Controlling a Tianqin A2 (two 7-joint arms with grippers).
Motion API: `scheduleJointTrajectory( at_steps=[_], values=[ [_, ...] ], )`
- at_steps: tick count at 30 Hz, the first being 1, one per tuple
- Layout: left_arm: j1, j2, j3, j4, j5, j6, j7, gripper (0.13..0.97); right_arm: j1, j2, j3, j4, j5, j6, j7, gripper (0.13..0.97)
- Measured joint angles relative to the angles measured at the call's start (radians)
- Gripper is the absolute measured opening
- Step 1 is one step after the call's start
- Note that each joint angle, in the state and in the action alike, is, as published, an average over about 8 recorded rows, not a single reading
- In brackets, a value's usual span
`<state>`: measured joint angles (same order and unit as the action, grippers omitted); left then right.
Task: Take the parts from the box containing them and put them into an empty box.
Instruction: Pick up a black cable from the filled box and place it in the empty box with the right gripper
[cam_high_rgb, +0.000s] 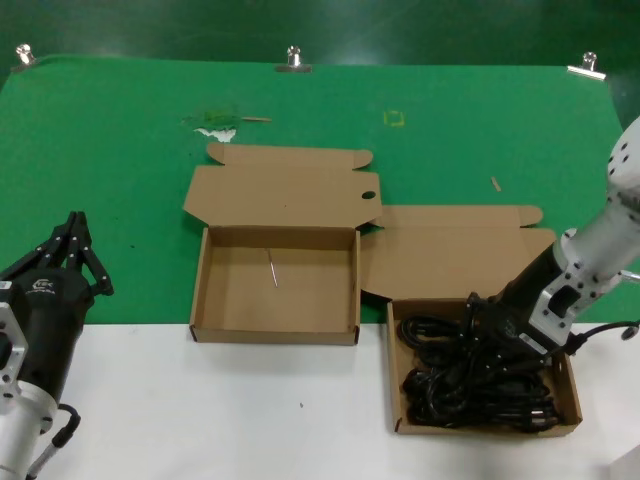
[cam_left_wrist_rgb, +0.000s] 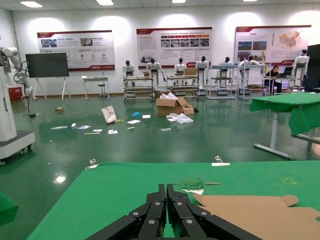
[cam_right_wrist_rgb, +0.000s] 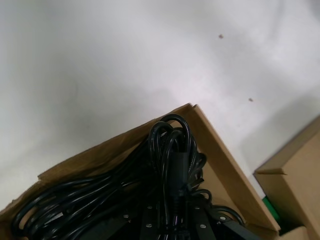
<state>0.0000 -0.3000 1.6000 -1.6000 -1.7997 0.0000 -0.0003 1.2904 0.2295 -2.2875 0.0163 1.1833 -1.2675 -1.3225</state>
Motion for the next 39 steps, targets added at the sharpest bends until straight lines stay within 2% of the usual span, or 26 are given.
scheduleJointTrajectory(
  at_steps=[11,14,23,29,39],
  values=[
    [0.000,0.000,0.000,0.000,0.000,0.000,0.000,0.151,0.066,0.048,0.038,0.021,0.038,-0.118,0.122,0.212],
    [0.000,0.000,0.000,0.000,0.000,0.000,0.000,0.151,0.088,0.057,0.056,0.027,0.056,-0.159,0.210,0.212],
    [0.000,0.000,0.000,0.000,0.000,0.000,0.000,0.151,0.134,0.039,0.109,0.014,0.109,-0.256,0.568,0.210],
    [0.000,0.000,0.000,0.000,0.000,0.000,0.000,0.151,0.129,0.007,0.123,0.004,0.121,-0.214,0.668,0.208],
    [0.000,0.000,0.000,0.000,0.000,0.000,0.000,0.151,0.106,-0.073,0.124,-0.006,0.119,-0.023,0.677,0.208]
  ],
)
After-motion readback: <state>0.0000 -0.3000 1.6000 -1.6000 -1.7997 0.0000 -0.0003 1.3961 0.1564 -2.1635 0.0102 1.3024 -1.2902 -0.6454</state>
